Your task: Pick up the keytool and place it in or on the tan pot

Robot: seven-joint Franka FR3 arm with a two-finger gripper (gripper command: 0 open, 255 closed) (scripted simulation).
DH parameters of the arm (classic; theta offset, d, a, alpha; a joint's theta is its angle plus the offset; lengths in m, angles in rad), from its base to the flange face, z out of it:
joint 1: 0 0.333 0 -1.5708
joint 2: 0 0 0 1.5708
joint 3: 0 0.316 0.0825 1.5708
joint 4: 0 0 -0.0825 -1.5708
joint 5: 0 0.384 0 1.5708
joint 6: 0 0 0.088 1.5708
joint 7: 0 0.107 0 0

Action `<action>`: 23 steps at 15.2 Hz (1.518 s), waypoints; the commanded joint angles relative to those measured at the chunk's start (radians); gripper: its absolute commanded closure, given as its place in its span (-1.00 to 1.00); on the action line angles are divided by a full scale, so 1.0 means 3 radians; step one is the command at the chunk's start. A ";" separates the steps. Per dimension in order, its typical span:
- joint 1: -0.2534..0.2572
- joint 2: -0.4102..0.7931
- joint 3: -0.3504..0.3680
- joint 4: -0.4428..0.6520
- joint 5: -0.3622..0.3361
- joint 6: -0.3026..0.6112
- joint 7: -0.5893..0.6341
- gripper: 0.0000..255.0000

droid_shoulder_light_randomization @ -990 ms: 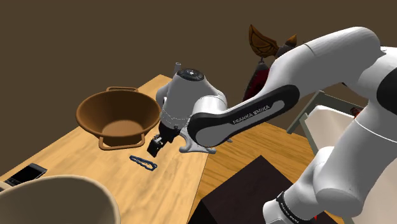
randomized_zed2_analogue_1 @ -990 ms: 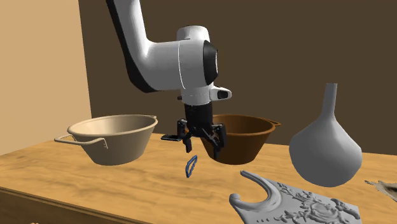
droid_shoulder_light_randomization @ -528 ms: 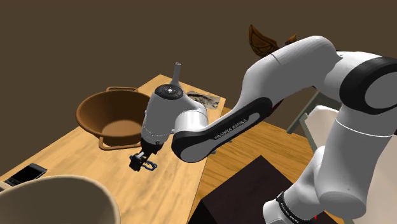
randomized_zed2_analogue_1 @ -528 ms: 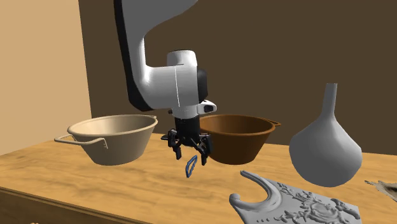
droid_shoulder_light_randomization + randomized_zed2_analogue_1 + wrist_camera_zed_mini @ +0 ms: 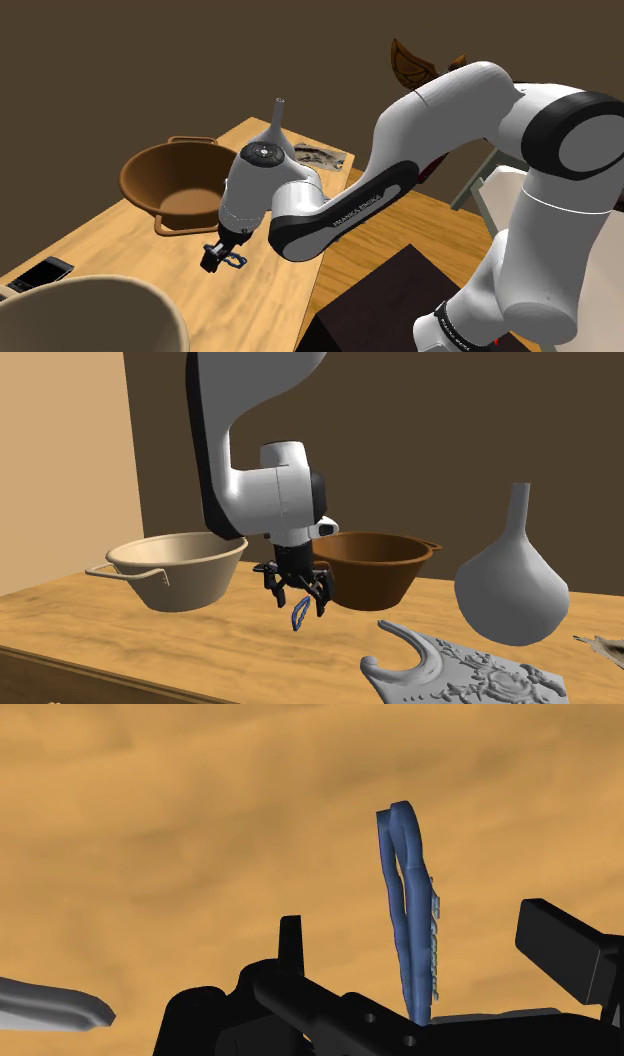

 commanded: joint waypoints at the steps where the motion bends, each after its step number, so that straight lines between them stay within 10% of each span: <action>1: 0.0002 0.0143 -0.0023 0.0033 -0.0008 0.0045 0.0008 -1.00; 5: 0.0004 0.0143 -0.0025 0.0033 -0.0006 0.0046 0.0007 -1.00; 6: 0.0009 0.0139 -0.0025 0.0016 -0.0011 0.0058 0.0018 1.00; 23: -0.0094 -0.0126 0.0108 0.0058 0.0218 -0.0225 -0.0162 1.00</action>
